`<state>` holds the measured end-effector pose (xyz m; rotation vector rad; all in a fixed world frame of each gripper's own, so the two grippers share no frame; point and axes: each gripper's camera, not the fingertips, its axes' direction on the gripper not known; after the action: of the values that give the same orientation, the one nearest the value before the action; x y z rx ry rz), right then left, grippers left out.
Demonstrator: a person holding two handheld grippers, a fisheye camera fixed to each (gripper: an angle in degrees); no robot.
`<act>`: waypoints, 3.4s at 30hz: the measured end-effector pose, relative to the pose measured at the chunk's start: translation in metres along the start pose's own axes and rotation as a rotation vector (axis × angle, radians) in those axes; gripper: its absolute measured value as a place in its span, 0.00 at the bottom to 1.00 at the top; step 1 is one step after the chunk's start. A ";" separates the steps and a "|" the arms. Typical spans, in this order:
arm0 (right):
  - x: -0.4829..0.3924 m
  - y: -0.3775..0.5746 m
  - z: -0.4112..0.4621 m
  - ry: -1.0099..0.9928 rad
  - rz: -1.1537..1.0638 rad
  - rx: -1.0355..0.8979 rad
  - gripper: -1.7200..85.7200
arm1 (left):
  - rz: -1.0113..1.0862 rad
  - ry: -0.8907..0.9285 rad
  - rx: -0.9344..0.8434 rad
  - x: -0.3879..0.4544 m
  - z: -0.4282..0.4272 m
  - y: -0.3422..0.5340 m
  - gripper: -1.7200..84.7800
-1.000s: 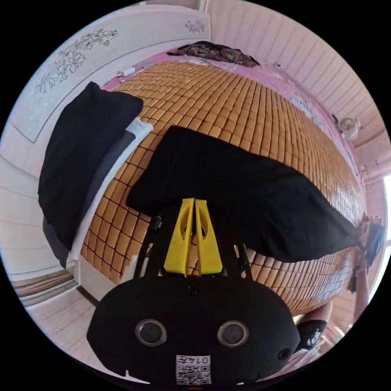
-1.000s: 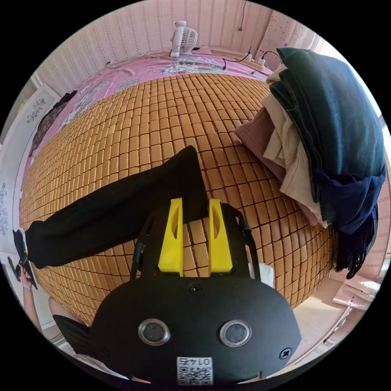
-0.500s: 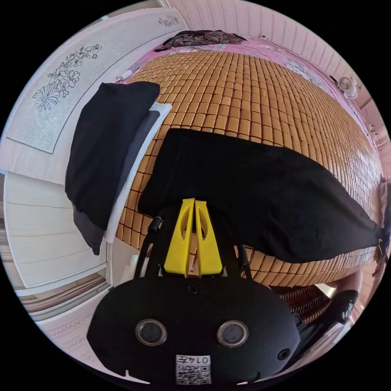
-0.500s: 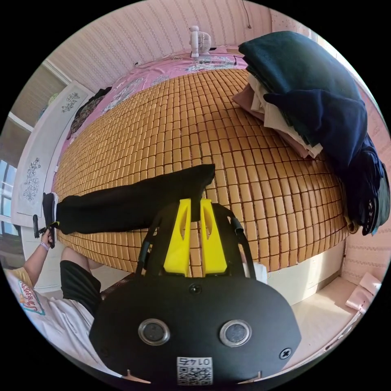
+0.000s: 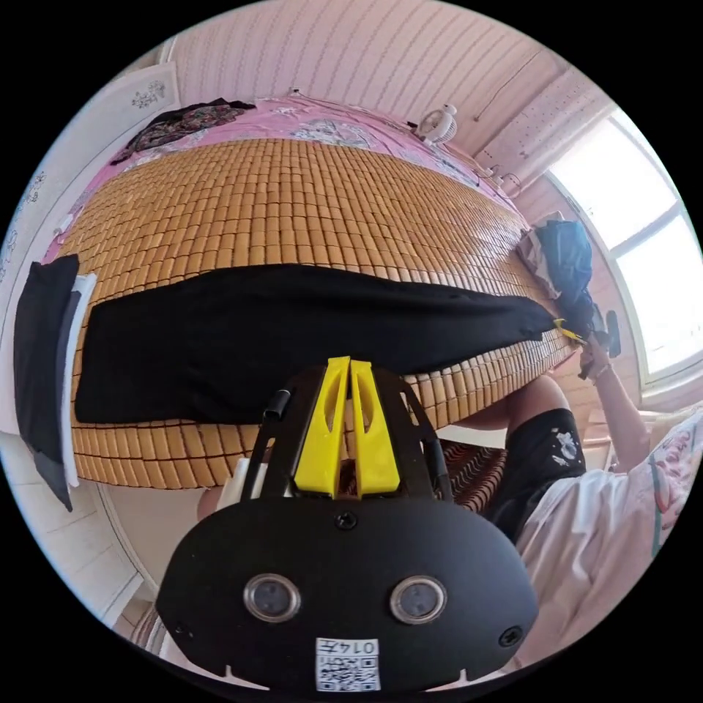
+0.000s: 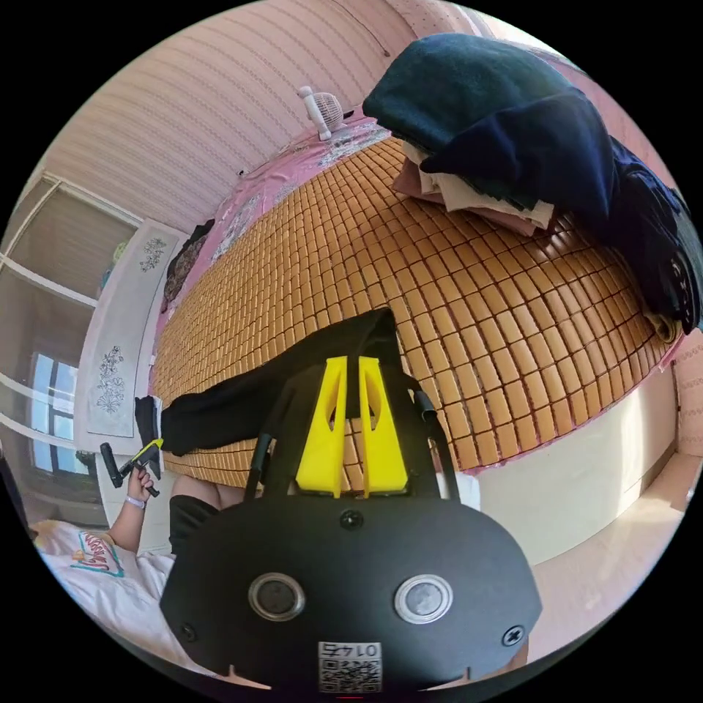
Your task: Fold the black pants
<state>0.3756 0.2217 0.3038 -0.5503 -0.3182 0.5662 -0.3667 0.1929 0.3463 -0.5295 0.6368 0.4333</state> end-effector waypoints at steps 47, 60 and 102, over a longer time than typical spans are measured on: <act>-0.612 0.012 0.405 -0.271 -1.349 -0.331 0.17 | 0.112 -0.131 0.399 -0.199 -0.075 0.137 0.19; -0.679 0.012 0.419 -0.640 -1.710 -0.701 0.02 | 0.330 -0.117 0.377 -0.225 -0.075 0.119 0.27; -0.622 -0.026 0.425 -0.079 -1.181 -0.294 0.01 | -0.634 -0.236 0.240 -0.285 -0.112 0.091 0.09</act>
<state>-0.2942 0.0114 0.5791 -0.5223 -0.7280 -0.6124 -0.6711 0.1372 0.4272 -0.4152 0.2618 -0.1777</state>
